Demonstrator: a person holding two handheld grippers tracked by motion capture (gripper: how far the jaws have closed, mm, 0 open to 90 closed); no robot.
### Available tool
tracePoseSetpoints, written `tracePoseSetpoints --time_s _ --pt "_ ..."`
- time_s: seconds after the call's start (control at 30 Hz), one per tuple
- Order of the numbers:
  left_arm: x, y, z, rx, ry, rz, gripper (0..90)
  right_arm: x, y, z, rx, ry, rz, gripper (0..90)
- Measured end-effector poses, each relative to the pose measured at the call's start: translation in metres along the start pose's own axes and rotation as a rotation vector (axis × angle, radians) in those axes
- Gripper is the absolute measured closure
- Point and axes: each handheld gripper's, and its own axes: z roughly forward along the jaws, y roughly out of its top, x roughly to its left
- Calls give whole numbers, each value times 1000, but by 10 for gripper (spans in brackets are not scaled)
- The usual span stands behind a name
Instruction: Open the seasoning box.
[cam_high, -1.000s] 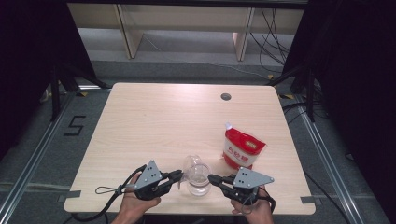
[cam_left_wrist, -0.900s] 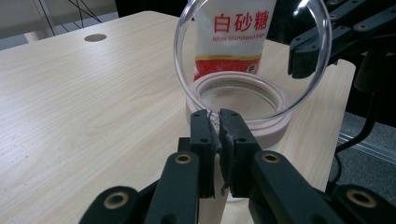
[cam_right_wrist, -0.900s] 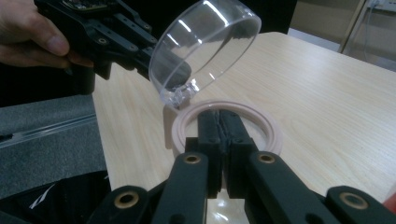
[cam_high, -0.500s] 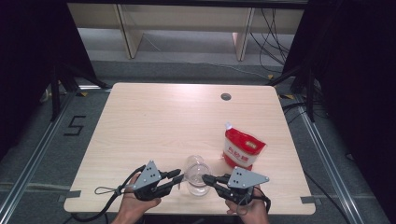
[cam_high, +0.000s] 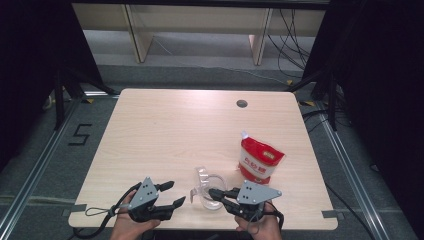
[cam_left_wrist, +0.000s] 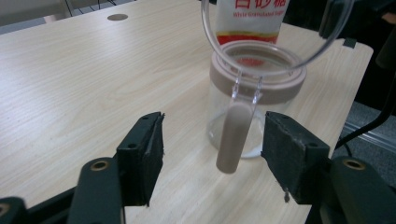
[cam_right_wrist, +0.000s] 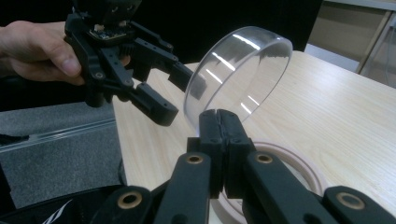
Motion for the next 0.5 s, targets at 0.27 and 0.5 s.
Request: tracePoseSetpoints --time_s 0.27,0.5 --pt "0 -8 -5 10 17 -25 330 4 2 5 6 17 -13 895" --pt "0 -14 -4 32 20 -30 282 -3 -1 -7 13 -23 -16 841"
